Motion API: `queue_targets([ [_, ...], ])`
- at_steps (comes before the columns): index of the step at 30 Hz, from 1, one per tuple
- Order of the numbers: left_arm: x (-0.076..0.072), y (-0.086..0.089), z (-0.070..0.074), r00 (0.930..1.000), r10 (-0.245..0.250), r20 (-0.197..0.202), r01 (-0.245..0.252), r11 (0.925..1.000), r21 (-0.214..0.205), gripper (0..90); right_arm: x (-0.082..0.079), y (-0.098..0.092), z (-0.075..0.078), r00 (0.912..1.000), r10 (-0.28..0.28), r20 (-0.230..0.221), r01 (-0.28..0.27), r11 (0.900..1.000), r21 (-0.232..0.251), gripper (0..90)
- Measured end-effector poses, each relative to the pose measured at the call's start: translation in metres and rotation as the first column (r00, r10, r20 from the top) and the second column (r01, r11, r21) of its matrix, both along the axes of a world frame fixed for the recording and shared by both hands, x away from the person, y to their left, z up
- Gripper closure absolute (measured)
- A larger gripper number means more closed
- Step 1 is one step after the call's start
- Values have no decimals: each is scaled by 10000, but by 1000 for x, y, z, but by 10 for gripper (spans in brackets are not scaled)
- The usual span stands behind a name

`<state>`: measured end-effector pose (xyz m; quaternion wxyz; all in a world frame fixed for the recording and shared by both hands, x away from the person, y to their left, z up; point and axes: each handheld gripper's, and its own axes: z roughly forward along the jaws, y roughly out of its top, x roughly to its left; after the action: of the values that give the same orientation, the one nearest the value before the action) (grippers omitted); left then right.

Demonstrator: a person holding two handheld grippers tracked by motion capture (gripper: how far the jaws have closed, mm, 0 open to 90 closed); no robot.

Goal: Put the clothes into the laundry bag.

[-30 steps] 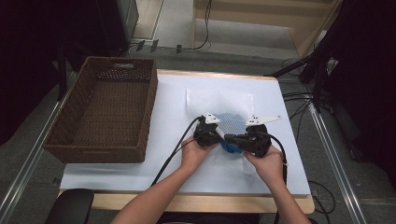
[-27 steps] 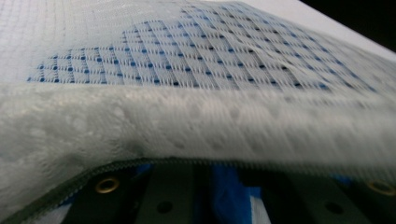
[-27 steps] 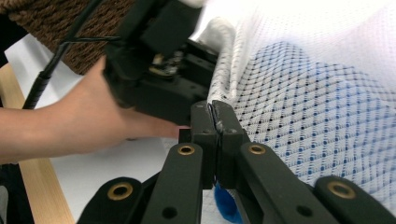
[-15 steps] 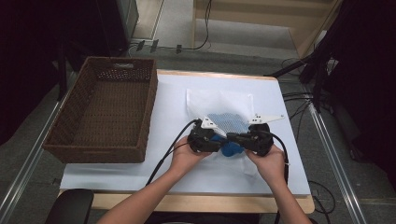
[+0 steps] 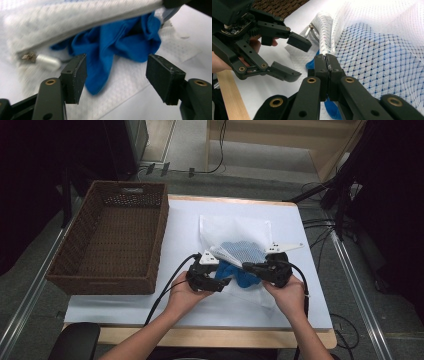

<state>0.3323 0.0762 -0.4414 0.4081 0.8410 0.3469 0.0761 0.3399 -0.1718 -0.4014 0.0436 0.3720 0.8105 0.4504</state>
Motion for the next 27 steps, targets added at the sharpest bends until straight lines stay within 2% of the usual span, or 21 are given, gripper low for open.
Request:
queue_targets([
  [3,0,5,-6,9998,156,-152,-155,9999,53,326,0,0,-1,10000,-4,-46,4,10000,-6,900],
  [5,2,6,-12,9995,209,-244,-203,9995,262,328,0,1,-1,10000,8,-50,-8,10000,-1,900],
  [9,7,3,-23,9982,434,-406,-419,9985,357,337,0,1,-1,10000,0,-32,0,10000,-18,900],
  [12,11,0,-28,9976,597,-343,-585,9976,365,387,0,1,-1,10000,-9,-44,9,10000,-9,900],
  [13,12,0,-30,9977,572,-370,-560,9978,351,439,0,1,-1,10000,2,-35,-3,10000,-19,900],
  [16,13,-3,-31,9977,676,-87,-672,9969,408,592,1,1,-1,10000,26,-54,-26,10000,-19,900],
  [20,17,-8,-32,9973,671,-300,-664,9975,259,810,1,1,-1,10000,17,-79,-17,10000,1,900],
  [22,18,-12,-31,9978,559,-344,-556,9984,96,860,1,0,-1,10000,5,-54,-5,10000,5,900],
  [23,19,-15,-29,9979,512,-407,-513,9987,-4,867,1,0,-1,10000,27,-38,-27,10000,19,900],
  [27,17,-29,-17,9997,40,-258,-56,9980,-628,876,1,0,0,10000,-1,-1,1,10000,42,900],
])
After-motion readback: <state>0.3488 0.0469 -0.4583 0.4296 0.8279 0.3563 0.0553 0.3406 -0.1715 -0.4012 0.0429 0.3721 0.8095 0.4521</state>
